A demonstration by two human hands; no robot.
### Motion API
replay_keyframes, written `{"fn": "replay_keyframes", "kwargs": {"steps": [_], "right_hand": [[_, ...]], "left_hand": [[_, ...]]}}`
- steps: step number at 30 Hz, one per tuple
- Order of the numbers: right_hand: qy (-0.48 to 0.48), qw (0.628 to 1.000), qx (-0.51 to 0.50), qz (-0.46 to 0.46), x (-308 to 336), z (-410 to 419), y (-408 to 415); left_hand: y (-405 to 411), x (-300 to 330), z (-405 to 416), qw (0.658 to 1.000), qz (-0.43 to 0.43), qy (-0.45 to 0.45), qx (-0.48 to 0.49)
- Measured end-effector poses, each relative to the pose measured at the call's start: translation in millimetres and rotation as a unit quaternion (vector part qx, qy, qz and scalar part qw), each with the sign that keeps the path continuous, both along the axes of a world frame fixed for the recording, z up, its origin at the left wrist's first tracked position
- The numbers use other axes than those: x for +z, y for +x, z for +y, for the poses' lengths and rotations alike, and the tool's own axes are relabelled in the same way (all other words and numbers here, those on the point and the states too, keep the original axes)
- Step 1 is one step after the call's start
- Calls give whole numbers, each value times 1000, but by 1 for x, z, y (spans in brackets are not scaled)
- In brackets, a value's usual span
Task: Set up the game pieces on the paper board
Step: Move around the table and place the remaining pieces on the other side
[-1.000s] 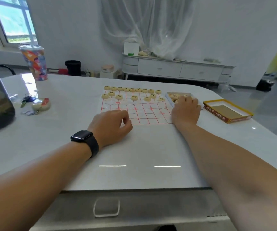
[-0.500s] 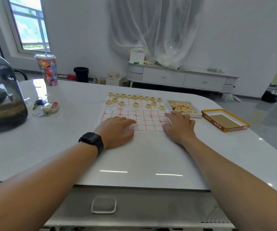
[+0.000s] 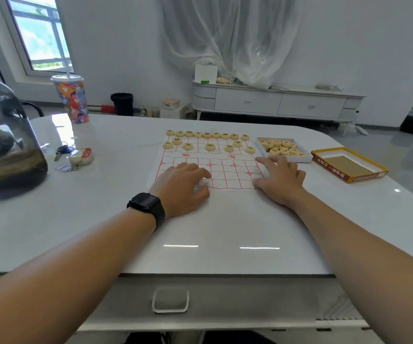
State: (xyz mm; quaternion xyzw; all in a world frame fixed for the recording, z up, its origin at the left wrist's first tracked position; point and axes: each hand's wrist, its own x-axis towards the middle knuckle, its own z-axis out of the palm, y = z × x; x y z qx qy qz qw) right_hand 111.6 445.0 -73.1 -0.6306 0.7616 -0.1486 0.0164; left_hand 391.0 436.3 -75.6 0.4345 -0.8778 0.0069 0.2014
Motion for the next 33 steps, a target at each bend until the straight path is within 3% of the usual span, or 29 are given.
{"fn": "replay_keyframes", "kwargs": {"steps": [4,8,16,21,29,33], "right_hand": [[-130,990,-51,33,4,-17,-8],[-121,976,-60,172,7,-31,-38],[-128,981,-55,132,-2,-50,-57],[-146,986,-44,74,-3,-34,-54],[-194,979,56,19,11,-16,-40],[-218,974,44,-28,12,-17,-38]], "left_hand": [[-9,2,-12,991,-37,-113,-63],[-28,5,-27,986,-22,-152,-59],[-67,7,-40,987,101,-79,-98],[-62,3,-34,989,83,-22,-117],[-48,4,-26,987,88,37,-132],[-47,3,-24,985,97,64,-129]]}}
